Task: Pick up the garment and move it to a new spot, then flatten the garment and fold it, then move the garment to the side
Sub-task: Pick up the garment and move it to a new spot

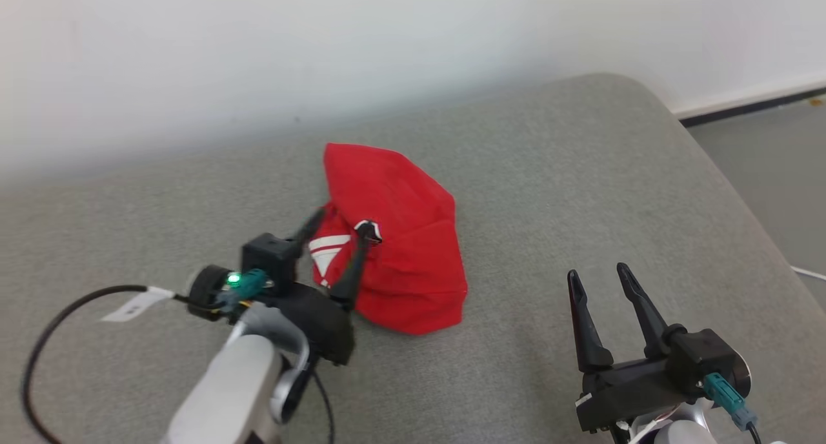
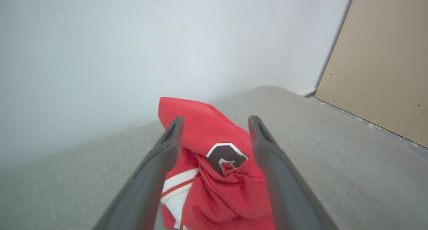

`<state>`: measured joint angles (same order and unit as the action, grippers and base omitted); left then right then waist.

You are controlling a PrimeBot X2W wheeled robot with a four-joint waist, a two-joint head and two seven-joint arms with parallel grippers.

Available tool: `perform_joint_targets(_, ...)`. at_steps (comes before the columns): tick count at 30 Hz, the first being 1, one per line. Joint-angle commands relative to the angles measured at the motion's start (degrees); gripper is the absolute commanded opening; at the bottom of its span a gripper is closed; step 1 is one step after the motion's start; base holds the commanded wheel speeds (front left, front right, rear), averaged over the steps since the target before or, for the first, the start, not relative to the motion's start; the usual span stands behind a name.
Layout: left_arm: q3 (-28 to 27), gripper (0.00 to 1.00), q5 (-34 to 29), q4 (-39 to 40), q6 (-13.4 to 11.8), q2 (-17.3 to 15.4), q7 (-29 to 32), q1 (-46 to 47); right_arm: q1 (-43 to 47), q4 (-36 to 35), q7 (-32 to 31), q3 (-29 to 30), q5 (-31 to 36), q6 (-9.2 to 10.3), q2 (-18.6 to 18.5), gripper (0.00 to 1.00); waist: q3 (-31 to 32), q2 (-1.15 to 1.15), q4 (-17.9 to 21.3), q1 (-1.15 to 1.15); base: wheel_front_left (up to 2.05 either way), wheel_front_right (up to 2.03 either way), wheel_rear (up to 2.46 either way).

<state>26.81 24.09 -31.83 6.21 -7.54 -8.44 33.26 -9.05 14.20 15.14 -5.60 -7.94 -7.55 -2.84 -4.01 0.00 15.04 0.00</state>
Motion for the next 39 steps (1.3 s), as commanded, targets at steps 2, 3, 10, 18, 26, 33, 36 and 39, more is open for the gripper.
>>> perform_joint_targets(2,-0.8,1.00,-0.7,1.3,-1.3,-1.9,-0.6,-1.0,1.3,-0.2,0.1,0.6,0.6,0.12,-0.1,1.00,1.8,0.00,-2.3,0.00,0.00,0.00,0.00)
perform_joint_targets(3,-1.2,1.00,-0.9,2.0,-1.9,-2.7,-0.7,-1.7,1.3,-0.3,0.0,0.8,0.7,0.12,-0.1,1.00,2.0,0.00,-2.7,0.00,0.00,0.00,0.00)
perform_joint_targets(10,-6.3,1.00,0.9,8.7,-6.2,-9.1,-0.8,-8.2,2.7,-1.1,0.1,2.6,2.2,0.12,-0.1,1.00,3.3,0.00,-5.3,0.00,0.00,0.00,0.00)
perform_joint_targets(18,-12.1,1.00,2.5,18.8,-12.5,-14.9,0.2,-18.7,4.5,-1.5,0.1,3.9,3.3,0.12,-0.1,1.00,4.0,0.00,-7.5,0.00,0.00,0.00,0.00)
perform_joint_targets(26,-15.0,1.00,3.2,27.9,-15.8,-17.7,-0.2,-29.4,5.9,-1.8,0.1,4.4,3.8,0.12,-0.1,1.00,4.5,0.00,-9.7,0.00,0.00,0.00,0.00)
perform_joint_targets(33,-15.7,1.00,4.1,30.9,-17.3,-17.3,-1.9,-35.3,6.6,-2.1,0.1,4.7,4.4,0.12,-0.1,1.00,5.1,0.00,-10.5,0.00,0.00,0.00,0.00)
perform_joint_targets(36,-16.5,1.00,4.7,31.6,-18.0,-16.5,-3.3,-37.3,6.9,-2.3,0.1,4.6,4.6,0.12,-0.1,1.00,5.3,0.00,-10.5,0.00,0.00,0.00,0.00)
perform_joint_targets(39,-17.6,1.00,4.5,31.9,-19.1,-16.0,-4.8,-39.6,6.9,-2.6,0.1,4.5,4.2,0.12,-0.1,1.00,5.4,0.00,-10.4,0.00,0.00,0.00,0.00)
